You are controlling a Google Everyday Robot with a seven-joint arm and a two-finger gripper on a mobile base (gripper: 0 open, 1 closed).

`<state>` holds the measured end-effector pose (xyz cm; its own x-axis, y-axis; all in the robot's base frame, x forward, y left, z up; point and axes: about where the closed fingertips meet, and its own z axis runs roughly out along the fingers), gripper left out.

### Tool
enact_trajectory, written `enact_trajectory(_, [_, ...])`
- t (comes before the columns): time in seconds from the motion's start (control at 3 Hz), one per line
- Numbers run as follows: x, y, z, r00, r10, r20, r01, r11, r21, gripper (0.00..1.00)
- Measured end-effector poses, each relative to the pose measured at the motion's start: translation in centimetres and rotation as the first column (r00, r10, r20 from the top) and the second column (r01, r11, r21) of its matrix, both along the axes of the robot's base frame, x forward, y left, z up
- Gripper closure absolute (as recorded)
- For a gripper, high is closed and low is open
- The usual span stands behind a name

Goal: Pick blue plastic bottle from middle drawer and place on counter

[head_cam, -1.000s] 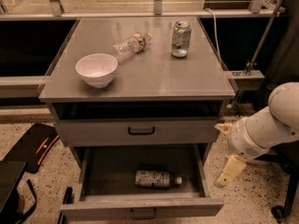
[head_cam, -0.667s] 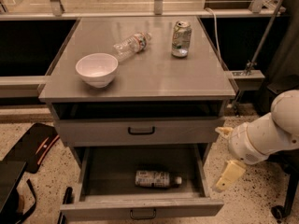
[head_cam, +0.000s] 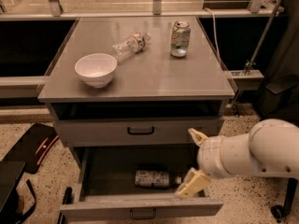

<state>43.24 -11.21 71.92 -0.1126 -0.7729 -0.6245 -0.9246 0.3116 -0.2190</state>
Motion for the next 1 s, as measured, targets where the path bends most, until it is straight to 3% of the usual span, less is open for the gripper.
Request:
enact_trajectory(0.33, [1.6, 1.4, 0.9, 0.9978, -0.020, 0.063, 0.019, 1.000, 0.014, 0.00])
enact_trajectory(0.67, [1.6, 1.4, 0.9, 0.9978, -0.020, 0.063, 0.019, 1.000, 0.014, 0.00])
enact_trajectory(1.0, [2.5, 2.7, -1.8, 0.9979, -0.030, 0.058, 0.027, 0.999, 0.042, 0.00])
